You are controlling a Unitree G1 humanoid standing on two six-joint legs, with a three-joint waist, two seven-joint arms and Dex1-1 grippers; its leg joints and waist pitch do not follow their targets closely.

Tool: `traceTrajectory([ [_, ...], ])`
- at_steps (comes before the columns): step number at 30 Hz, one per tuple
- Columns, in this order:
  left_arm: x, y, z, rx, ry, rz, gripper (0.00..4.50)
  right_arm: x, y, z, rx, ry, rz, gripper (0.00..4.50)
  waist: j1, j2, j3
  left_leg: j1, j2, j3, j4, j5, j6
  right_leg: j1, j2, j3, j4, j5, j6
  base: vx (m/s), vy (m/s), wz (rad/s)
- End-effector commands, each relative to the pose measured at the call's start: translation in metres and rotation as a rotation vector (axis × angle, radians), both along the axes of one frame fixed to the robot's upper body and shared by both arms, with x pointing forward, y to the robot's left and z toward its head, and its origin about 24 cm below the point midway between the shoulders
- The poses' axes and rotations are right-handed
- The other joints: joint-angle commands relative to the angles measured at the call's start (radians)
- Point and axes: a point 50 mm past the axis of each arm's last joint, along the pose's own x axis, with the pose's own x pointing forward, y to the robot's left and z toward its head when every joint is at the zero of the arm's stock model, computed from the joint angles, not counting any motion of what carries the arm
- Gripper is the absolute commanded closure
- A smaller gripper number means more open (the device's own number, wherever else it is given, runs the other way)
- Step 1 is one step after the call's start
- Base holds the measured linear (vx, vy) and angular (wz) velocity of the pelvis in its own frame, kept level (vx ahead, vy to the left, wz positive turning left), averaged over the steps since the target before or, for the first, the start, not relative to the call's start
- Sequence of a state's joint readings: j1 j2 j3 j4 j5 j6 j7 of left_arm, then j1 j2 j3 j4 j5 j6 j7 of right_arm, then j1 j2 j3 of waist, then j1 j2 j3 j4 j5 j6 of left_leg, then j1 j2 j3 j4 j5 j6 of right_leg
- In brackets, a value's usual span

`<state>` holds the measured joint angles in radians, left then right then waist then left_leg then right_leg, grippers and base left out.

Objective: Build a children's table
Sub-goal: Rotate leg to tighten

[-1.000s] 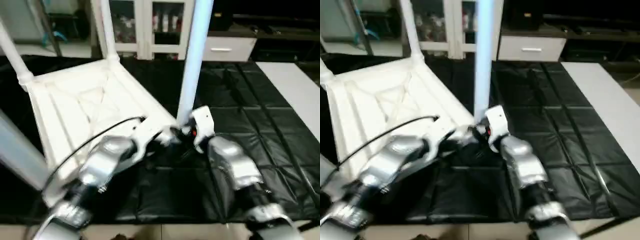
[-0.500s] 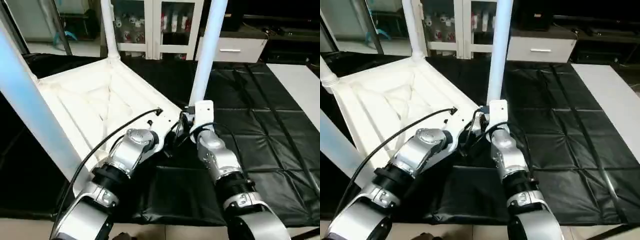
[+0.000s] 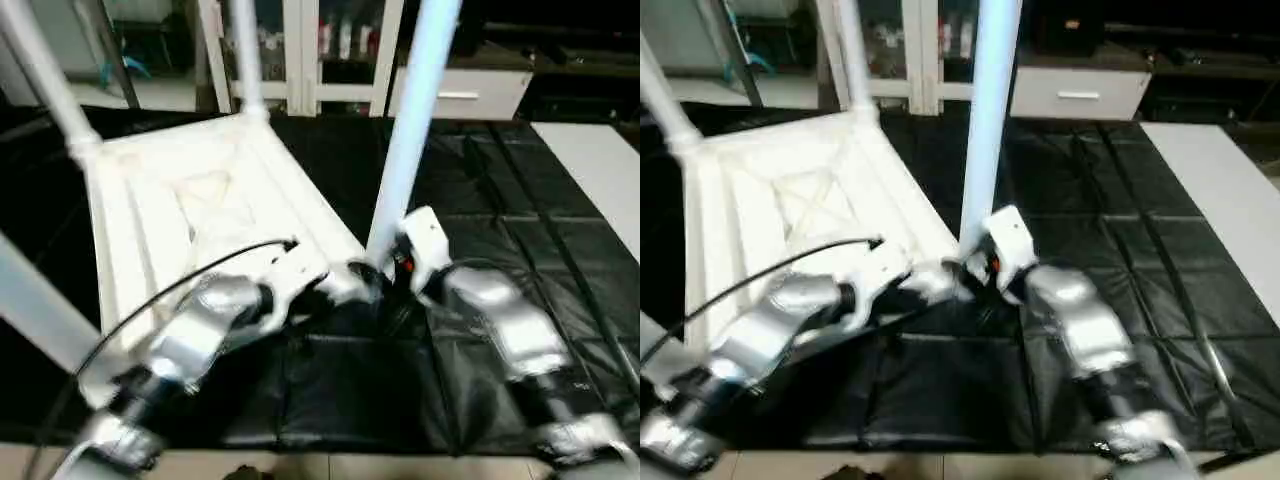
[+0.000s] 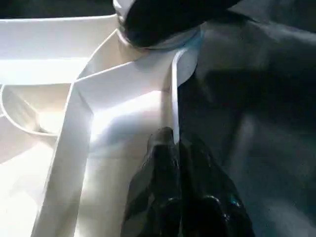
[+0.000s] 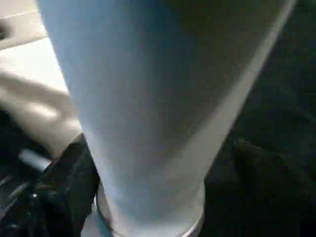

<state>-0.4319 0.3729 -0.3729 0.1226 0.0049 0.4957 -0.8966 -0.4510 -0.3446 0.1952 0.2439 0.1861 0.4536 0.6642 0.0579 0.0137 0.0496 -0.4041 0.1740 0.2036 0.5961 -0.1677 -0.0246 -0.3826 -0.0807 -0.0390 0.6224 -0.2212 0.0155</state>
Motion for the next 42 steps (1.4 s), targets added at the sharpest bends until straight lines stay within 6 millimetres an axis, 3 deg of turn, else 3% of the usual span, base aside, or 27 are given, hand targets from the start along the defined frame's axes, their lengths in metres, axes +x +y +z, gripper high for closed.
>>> traceTrajectory([
  [1, -0.012, -0.004, 0.005, -0.006, 0.034, -0.123, 4.50, -0.005, -0.017, 0.013, -0.036, 0.010, 0.097, 0.15, -0.002, -0.004, -0.061, 0.040, 0.062, -0.029, -0.074, -0.206, 0.021, 0.027, -0.058, 0.038, -0.071, -0.075, -0.230, 0.000, 0.000, 0.00],
  [4, -0.015, -0.003, 0.006, -0.005, 0.039, -0.141, 4.50, -0.012, -0.021, 0.015, -0.060, 0.045, 0.202, 0.15, 0.003, -0.003, -0.059, 0.043, 0.065, -0.029, -0.075, -0.224, 0.009, 0.026, -0.062, 0.040, -0.074, -0.093, -0.230, 0.000, 0.000, 0.00],
  [8, -0.018, 0.000, 0.008, 0.007, 0.045, -0.164, 4.50, -0.012, -0.026, 0.010, -0.125, 0.094, 0.212, 0.15, 0.002, -0.011, -0.059, 0.039, 0.061, -0.029, -0.073, -0.208, 0.011, 0.027, -0.063, 0.041, -0.073, -0.090, -0.242, 0.000, 0.000, 0.00],
  [21, -0.019, 0.002, 0.007, 0.017, 0.055, -0.157, 4.50, -0.015, -0.017, 0.004, -0.132, 0.150, 0.265, 0.15, 0.000, -0.008, -0.063, 0.039, 0.059, -0.029, -0.067, -0.176, 0.016, 0.029, -0.061, 0.039, -0.065, -0.042, -0.259, 0.000, 0.000, 0.00],
  [22, -0.018, 0.002, 0.007, 0.019, 0.055, -0.155, 4.50, -0.016, -0.017, 0.004, -0.129, 0.154, 0.274, 0.15, 0.000, -0.003, -0.064, 0.040, 0.059, -0.029, -0.067, -0.179, 0.014, 0.029, -0.060, 0.039, -0.065, -0.037, -0.259, 0.000, 0.000, 0.00],
  [34, -0.015, 0.004, 0.008, 0.030, 0.044, -0.149, 4.50, -0.014, -0.020, 0.000, -0.157, 0.171, 0.251, 0.15, 0.002, -0.009, -0.064, 0.038, 0.058, -0.028, -0.065, -0.173, 0.017, 0.031, -0.062, 0.038, -0.063, -0.034, -0.268, 0.000, 0.000, 0.00],
  [35, -0.014, 0.004, 0.009, 0.029, 0.042, -0.148, 4.50, -0.013, -0.019, 0.001, -0.147, 0.171, 0.246, 0.32, 0.002, -0.014, -0.065, 0.038, 0.058, -0.028, -0.064, -0.170, 0.019, 0.032, -0.062, 0.039, -0.063, -0.031, -0.267, 0.000, 0.000, 0.00],
  [42, -0.015, 0.006, 0.008, 0.025, 0.040, -0.139, 4.50, -0.009, -0.017, 0.002, -0.127, 0.163, 0.239, 0.75, 0.001, -0.013, -0.064, 0.040, 0.059, -0.028, -0.064, -0.177, 0.017, 0.029, -0.062, 0.039, -0.063, -0.063, -0.261, 0.000, 0.000, 0.00],
])
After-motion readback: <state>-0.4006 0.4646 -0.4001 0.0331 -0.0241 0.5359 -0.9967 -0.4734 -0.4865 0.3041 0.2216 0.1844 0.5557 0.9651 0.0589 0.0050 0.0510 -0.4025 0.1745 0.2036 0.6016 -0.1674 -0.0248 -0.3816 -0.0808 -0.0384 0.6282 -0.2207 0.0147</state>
